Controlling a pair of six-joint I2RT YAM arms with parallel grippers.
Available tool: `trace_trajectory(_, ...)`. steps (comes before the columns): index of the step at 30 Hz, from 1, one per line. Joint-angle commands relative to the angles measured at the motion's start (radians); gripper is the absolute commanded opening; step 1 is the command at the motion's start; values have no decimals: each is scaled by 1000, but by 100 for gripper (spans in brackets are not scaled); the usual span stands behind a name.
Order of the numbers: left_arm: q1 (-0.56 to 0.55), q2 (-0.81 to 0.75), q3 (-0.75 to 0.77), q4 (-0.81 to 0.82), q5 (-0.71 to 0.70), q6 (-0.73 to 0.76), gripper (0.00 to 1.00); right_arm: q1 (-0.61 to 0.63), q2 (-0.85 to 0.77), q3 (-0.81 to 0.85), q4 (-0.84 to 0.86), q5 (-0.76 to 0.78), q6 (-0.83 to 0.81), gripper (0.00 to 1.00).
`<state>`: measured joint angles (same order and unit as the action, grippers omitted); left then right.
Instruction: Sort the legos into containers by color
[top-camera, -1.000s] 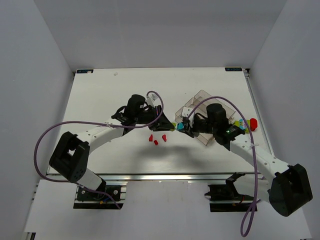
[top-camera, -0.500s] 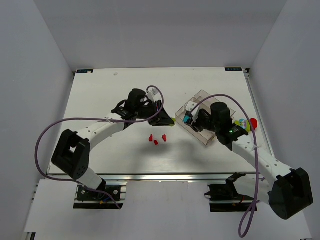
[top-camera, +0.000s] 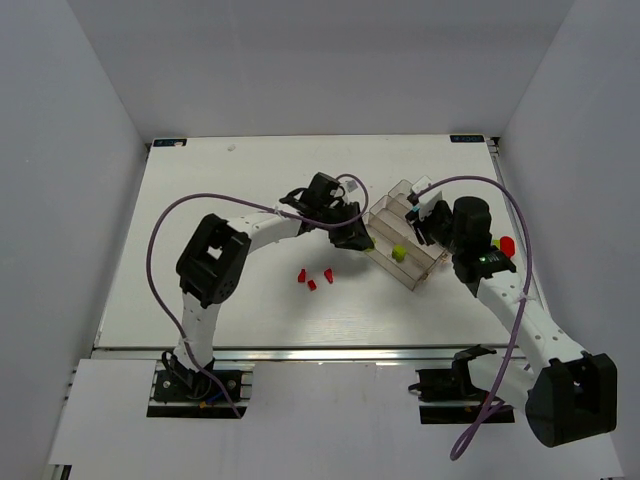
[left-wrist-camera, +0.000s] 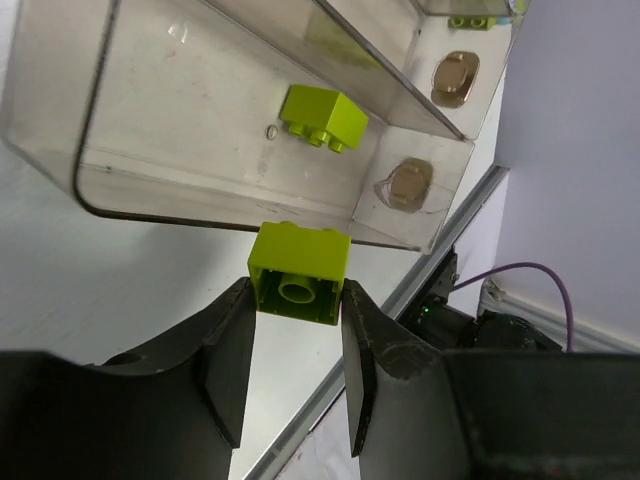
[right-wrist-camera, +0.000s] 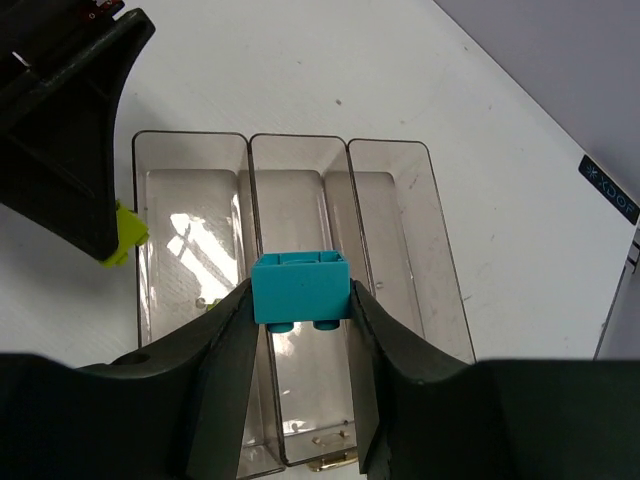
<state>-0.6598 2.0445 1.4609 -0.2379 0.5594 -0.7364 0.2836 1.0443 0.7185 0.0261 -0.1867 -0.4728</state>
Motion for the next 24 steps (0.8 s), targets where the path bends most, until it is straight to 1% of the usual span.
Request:
trace_trajectory(1,-30,-6,84,-46,-49,29,0,-24,-12,-13,35,-22,28,0)
trace_trajectory(6,-40,14,118,-55,-69,29,0,-40,0,-13,23,-68,30,0)
trace_trajectory(9,-40,5,112,-44,-52,22,0,-47,2,-13,18,-83,31,0)
trace_trajectory(12,-49,-9,107,-43,-67,20,0,-52,2,-16,20,-94,37,0)
trace_trajectory(17,-49,43,187,-81,-122,48,0,-58,11,-17,21,-97,39,0)
trace_trajectory(22,-58,78,245,-98,-142,58,0,-66,13,-22,20,-108,40,0)
trace_trajectory(23,-58,91,259,-106,-147,60,1,-66,14,-24,20,-114,42,0)
trace_trajectory(24,-58,95,266,-113,-151,65,3,-72,17,-24,20,-115,42,0)
